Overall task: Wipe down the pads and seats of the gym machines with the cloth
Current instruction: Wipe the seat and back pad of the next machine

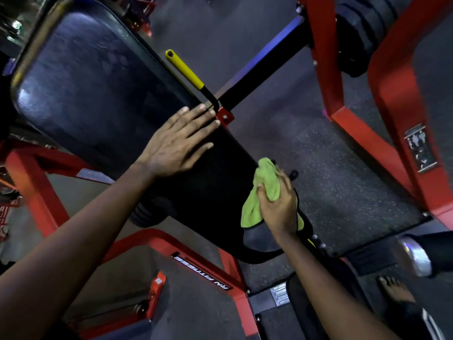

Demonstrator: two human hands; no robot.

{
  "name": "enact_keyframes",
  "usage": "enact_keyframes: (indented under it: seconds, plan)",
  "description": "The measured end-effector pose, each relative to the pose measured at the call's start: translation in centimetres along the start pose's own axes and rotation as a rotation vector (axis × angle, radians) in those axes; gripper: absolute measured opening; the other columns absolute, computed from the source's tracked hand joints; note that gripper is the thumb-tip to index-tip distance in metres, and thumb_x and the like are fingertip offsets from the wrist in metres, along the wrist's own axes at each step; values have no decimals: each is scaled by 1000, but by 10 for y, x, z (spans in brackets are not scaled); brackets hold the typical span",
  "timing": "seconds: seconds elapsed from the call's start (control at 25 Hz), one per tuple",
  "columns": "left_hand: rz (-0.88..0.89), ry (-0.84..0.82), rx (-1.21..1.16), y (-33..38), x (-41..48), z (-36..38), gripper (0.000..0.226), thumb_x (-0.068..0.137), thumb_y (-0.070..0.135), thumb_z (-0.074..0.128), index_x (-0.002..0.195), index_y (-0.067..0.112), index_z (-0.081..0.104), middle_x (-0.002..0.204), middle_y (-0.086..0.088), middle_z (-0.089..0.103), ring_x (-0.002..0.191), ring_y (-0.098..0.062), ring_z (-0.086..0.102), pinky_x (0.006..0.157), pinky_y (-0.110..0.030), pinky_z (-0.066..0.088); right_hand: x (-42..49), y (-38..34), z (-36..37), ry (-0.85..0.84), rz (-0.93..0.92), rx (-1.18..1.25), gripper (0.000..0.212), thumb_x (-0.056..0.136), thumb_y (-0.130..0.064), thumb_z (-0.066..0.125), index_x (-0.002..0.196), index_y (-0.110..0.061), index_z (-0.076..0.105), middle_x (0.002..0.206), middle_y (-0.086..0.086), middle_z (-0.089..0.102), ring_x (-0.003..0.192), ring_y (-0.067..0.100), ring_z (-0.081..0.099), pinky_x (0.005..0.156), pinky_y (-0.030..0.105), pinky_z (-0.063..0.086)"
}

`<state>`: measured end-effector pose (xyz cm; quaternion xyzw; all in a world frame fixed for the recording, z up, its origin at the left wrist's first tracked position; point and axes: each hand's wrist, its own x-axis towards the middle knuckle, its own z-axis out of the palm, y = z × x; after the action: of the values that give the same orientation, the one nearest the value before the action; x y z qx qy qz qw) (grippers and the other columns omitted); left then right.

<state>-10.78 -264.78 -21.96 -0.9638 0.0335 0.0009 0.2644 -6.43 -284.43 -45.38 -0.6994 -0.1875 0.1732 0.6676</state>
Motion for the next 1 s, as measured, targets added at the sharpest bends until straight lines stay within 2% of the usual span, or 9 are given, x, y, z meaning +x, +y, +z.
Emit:
enact_keyframes:
  seconds: [0.08, 0.2, 0.24, 0.36, 0.4, 0.48, 0.64, 0.8, 1.0]
  plan:
    - [1, 7, 34, -1, 0, 2, 49, 107, 38, 45, 150, 15, 46, 157, -10, 38, 150, -28, 28, 124, -43, 18, -10, 11, -6, 52, 155, 8, 49, 88, -50, 60, 119, -12, 70, 132, -6, 49, 113, 17, 60, 93, 32, 52]
    - [-11, 26, 56, 3, -1, 5, 49, 106, 40, 48, 149, 17, 46, 157, -10, 39, 149, -29, 29, 123, -45, 21, -2, -4, -2, 111, 168, 5, 41, 86, -47, 61, 105, -12, 72, 114, -6, 50, 98, 20, 62, 78, 21, 49]
    - [-14, 29, 61, 5, -1, 5, 50, 106, 40, 48, 149, 17, 46, 157, -9, 40, 149, -29, 29, 123, -45, 21, 2, -11, -1, 105, 127, -11, 37, 88, -44, 64, 111, -15, 72, 113, -6, 53, 97, 15, 62, 75, 22, 50]
    - [-20, 50, 48, 7, 0, 6, 49, 106, 38, 48, 149, 13, 47, 156, -9, 40, 149, -28, 30, 123, -45, 21, 8, -19, 0, 35, 61, -28, 46, 95, -46, 66, 138, -30, 58, 125, -8, 60, 108, 4, 56, 82, 3, 39]
    - [6, 30, 14, 9, 1, 7, 49, 107, 36, 47, 148, 10, 47, 155, -10, 41, 149, -29, 30, 123, -46, 22, 5, -17, 1, 27, 41, -44, 47, 96, -47, 65, 139, -28, 57, 128, -5, 61, 114, 8, 58, 87, 4, 38]
    - [120, -70, -54, 23, 4, 15, 51, 107, 38, 45, 148, 7, 46, 153, -13, 44, 148, -29, 31, 122, -47, 23, -10, 0, 0, 49, 21, -100, 46, 97, -45, 65, 136, -21, 59, 130, 1, 61, 119, 17, 58, 93, 21, 46]
    - [197, -180, -7, 49, 12, 31, 59, 106, 49, 42, 149, 10, 44, 150, -14, 48, 147, -29, 33, 124, -44, 20, -51, 65, -15, 124, 225, -72, 47, 99, -53, 58, 130, -18, 61, 127, 2, 61, 117, 24, 62, 96, 46, 52]
    - [207, -161, 32, 50, 12, 33, 59, 105, 53, 37, 151, 16, 43, 149, -14, 49, 146, -31, 34, 125, -43, 15, -56, 80, -22, 151, 332, -70, 43, 98, -52, 55, 124, -19, 62, 121, 1, 60, 112, 26, 62, 93, 47, 53]
    - [148, -191, 59, 59, 13, 38, 62, 104, 58, 33, 150, 17, 44, 149, -11, 50, 147, -31, 32, 125, -42, 11, -47, 80, -28, 16, 200, -134, 43, 100, -53, 52, 129, -22, 57, 127, -1, 61, 115, 22, 62, 91, 36, 52]
